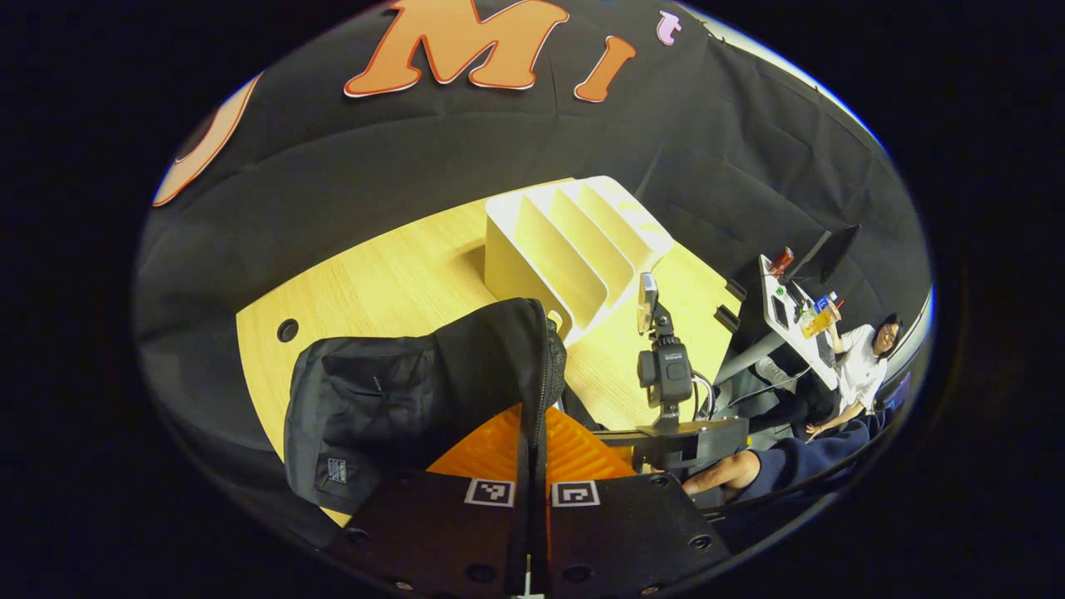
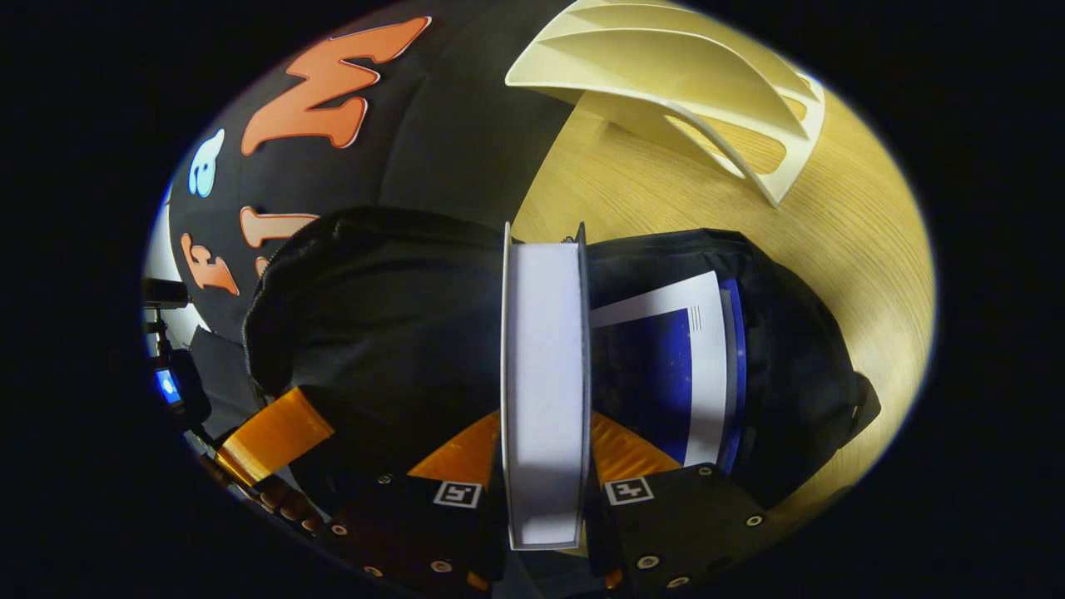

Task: Open the schoolbag, grab two books from the bookshelf and put them into the schoolbag.

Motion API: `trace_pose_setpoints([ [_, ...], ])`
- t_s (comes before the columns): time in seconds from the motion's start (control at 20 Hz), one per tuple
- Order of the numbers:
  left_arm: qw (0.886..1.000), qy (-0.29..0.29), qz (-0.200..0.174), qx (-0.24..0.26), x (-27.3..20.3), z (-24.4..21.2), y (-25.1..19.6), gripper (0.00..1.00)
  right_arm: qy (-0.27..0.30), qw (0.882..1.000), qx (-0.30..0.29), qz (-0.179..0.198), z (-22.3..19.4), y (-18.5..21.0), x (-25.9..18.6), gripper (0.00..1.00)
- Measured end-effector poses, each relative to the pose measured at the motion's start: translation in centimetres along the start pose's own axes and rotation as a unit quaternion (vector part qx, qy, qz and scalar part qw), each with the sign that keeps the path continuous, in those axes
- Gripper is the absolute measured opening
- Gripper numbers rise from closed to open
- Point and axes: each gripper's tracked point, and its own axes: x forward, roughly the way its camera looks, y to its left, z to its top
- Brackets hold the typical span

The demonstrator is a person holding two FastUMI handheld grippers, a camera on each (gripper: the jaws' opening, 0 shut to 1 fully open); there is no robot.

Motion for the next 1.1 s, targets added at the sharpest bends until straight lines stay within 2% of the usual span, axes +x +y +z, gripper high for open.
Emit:
trace_pose_setpoints([
  [0.05, 1.0, -0.002, -0.002, 0.0, 0.1, -0.1, 0.0, 0.02, 0.008, 1.0, -0.01, -0.025, -0.3, -0.8, 0.3, 0.41],
  [0.1, 1.0, -0.002, -0.003, -0.002, 0.3, -0.2, 0.0, 0.02, 0.011, 0.999, -0.023, -0.047, -0.4, -1.5, 0.3, 0.52],
  [0.2, 1.0, -0.005, -0.004, -0.006, 0.5, -0.5, 0.3, 0.02, 0.015, 0.994, -0.057, -0.092, -0.1, -2.8, -0.3, 0.66],
  [0.25, 1.0, -0.007, -0.004, -0.01, 0.6, -0.8, 0.4, 0.03, 0.021, 0.99, -0.076, -0.113, -0.4, -3.5, -1.1, 0.7],
  [0.35, 1.0, -0.009, 0.004, -0.013, 0.8, -1.0, 0.6, 0.02, 0.042, 0.98, -0.122, -0.153, -0.9, -5.1, -2.7, 0.85],
  [0.4, 1.0, -0.01, 0.01, -0.013, 0.9, -1.1, 0.7, 0.02, 0.05, 0.974, -0.143, -0.168, -0.8, -5.7, -3.7, 0.94],
  [0.45, 1.0, -0.009, 0.016, -0.015, 1.0, -1.5, 0.5, 0.02, 0.054, 0.971, -0.158, -0.171, -0.9, -5.8, -4.5, 0.97],
  [0.6, 0.999, -0.009, 0.042, -0.012, 1.4, -2.2, 0.2, 0.02, 0.046, 0.965, -0.197, -0.169, 0.4, -5.9, -7.2, 0.99],
  [0.8, 0.996, -0.017, 0.087, -0.016, 2.4, -2.5, -1.4, 0.1, -0.002, 0.954, -0.245, -0.17, 4.3, -5.5, -13.5, 0.99],
  [1.1, 0.993, -0.033, 0.108, -0.032, 3.8, -2.1, -7.6, 0.36, -0.076, 0.939, -0.29, -0.171, 11.4, -5.5, -22.5, 0.98],
])
